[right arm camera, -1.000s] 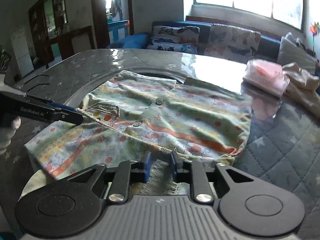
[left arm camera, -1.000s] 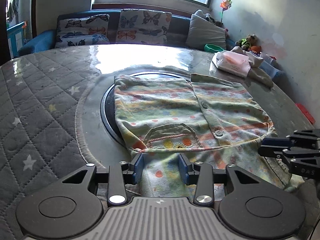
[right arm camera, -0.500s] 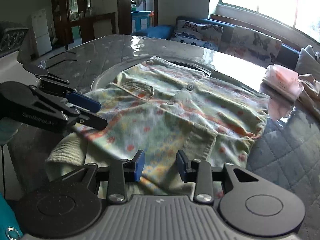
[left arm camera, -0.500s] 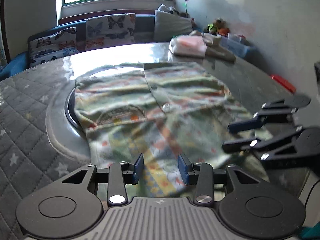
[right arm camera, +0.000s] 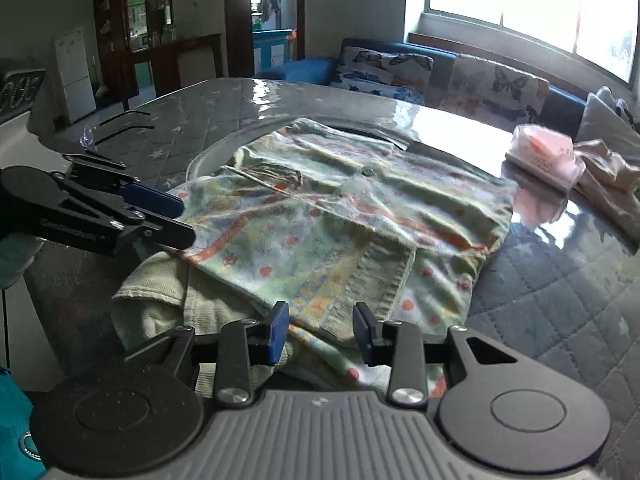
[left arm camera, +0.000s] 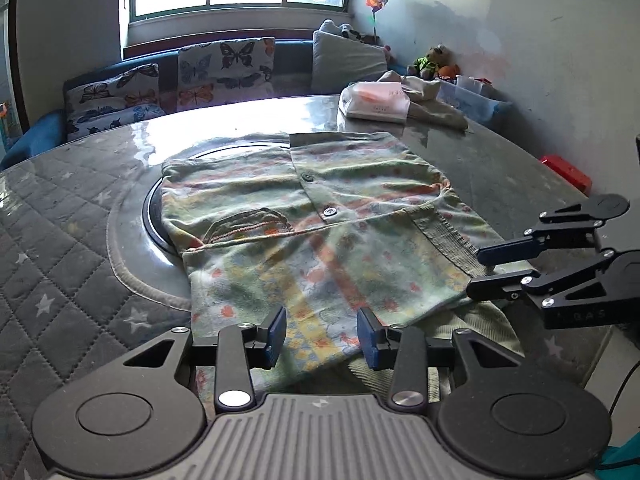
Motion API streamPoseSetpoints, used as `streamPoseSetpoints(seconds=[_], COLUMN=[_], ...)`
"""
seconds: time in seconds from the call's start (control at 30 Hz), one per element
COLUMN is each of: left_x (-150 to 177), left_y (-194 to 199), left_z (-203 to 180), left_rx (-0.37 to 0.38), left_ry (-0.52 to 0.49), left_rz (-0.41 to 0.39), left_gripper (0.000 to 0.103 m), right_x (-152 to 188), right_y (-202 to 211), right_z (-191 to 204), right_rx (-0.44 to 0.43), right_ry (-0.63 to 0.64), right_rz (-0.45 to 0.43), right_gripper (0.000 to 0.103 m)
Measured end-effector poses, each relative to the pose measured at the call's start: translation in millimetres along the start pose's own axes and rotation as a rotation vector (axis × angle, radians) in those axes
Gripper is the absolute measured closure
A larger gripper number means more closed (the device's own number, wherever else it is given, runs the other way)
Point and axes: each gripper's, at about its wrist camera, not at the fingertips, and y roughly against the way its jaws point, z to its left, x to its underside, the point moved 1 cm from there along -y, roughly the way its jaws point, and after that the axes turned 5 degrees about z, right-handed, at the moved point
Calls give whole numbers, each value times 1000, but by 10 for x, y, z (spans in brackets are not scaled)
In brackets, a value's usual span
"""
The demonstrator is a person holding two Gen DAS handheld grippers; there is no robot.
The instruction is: Fold clothes
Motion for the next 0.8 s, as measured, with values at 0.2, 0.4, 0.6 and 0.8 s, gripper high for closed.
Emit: streamPoseSetpoints(seconds=[0.2, 0.4, 0.6, 0.8], left_x=[-4, 45, 122, 125], left_y=[219, 322, 200, 161], left_z=[-100, -223, -296, -289], left_rx=[30, 59, 86, 148], left_ry=[7, 28, 63, 112], left_rz=[17, 86, 185, 224], left_gripper=[60, 46, 46, 78], right_x=[20, 106, 259, 390], right_y=[90, 250, 323, 336], right_z=[4, 26, 97, 185], right_rx=[9, 33, 42, 44], right_ry=[11, 85, 172, 260], right_rz=[-10, 1, 13, -1], right_gripper=[63, 56, 50, 44])
